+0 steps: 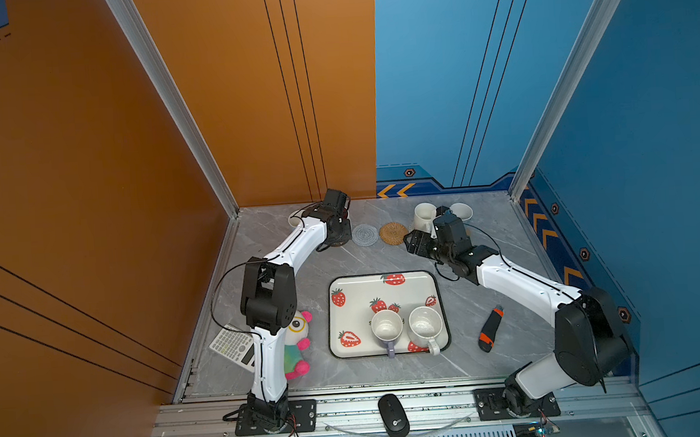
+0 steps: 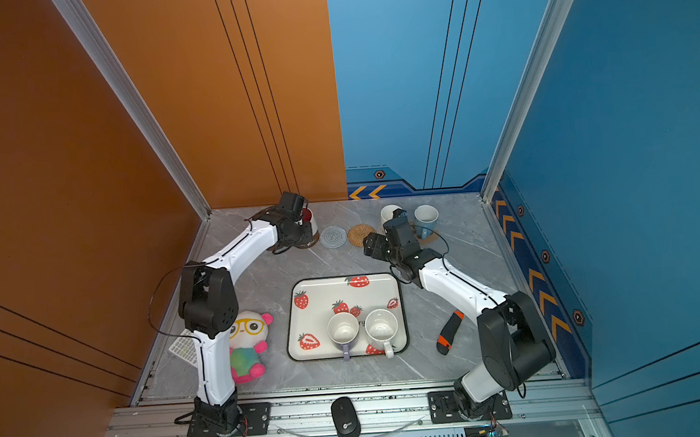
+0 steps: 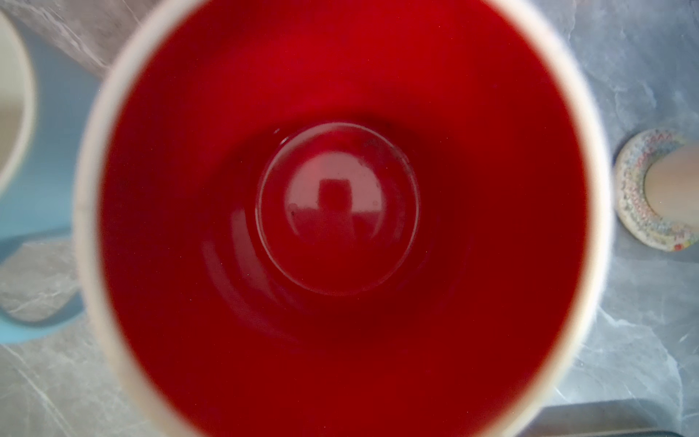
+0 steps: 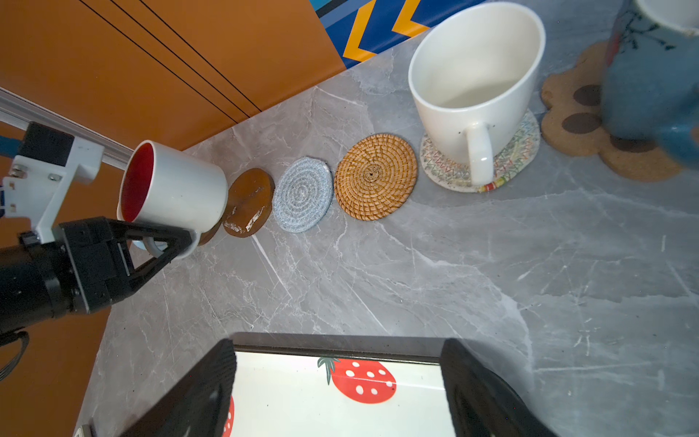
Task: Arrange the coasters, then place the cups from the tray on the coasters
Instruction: 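Lower the red-lined mug onto the brown coaster beside the light-blue mug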
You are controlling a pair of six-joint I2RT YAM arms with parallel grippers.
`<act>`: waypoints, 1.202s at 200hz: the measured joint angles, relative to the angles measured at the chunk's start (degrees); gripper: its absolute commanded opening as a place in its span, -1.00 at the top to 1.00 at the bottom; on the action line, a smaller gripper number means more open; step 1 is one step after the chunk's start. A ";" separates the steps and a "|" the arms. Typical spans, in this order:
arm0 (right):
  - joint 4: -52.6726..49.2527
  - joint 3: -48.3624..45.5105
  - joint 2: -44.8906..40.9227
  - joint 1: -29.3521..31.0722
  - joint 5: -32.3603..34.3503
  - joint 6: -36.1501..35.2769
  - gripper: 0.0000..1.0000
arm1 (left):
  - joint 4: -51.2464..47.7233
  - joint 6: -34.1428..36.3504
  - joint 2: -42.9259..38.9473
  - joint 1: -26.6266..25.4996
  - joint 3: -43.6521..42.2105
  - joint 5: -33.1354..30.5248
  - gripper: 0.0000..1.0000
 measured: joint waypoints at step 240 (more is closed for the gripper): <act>0.00 0.00 0.00 -0.17 -0.07 0.00 -0.66 | 0.09 -0.07 7.54 1.64 3.96 0.48 1.00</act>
